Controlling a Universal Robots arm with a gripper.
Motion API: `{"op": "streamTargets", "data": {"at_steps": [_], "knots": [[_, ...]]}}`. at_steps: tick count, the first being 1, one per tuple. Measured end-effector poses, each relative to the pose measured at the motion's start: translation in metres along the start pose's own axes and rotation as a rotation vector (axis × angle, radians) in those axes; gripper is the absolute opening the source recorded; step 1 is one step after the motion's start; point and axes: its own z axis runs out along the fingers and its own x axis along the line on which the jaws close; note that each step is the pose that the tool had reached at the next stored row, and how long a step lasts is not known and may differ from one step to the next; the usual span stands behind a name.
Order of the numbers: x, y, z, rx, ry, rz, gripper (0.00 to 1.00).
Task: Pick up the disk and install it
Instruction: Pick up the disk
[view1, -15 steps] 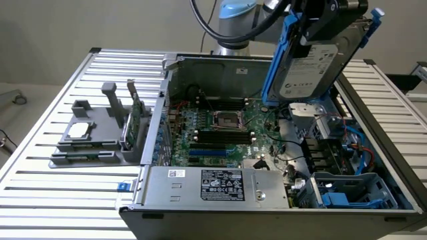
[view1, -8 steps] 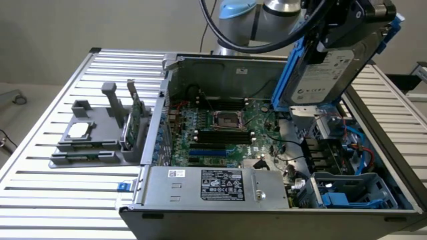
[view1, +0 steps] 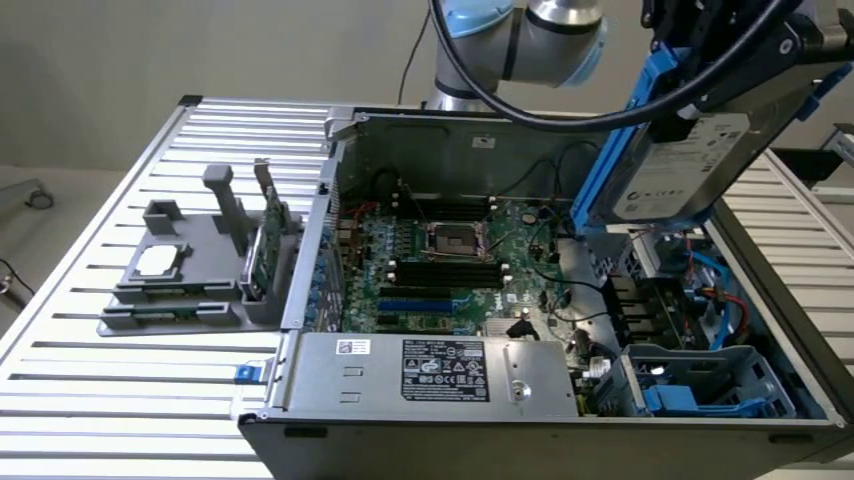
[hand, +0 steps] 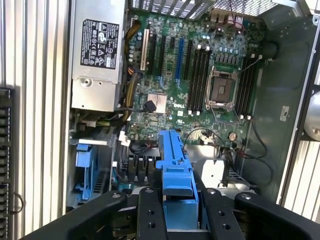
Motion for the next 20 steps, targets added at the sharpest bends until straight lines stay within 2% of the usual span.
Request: {"op": "streamTargets", "data": {"at_steps": [12,20], "knots": [[0.026,-0.0113,-0.0033,0.0004,-0.0036,0.0,0.33],[0.043,-0.0145,-0.0057,0.0008,-0.0069,0.001,0.33]]}}
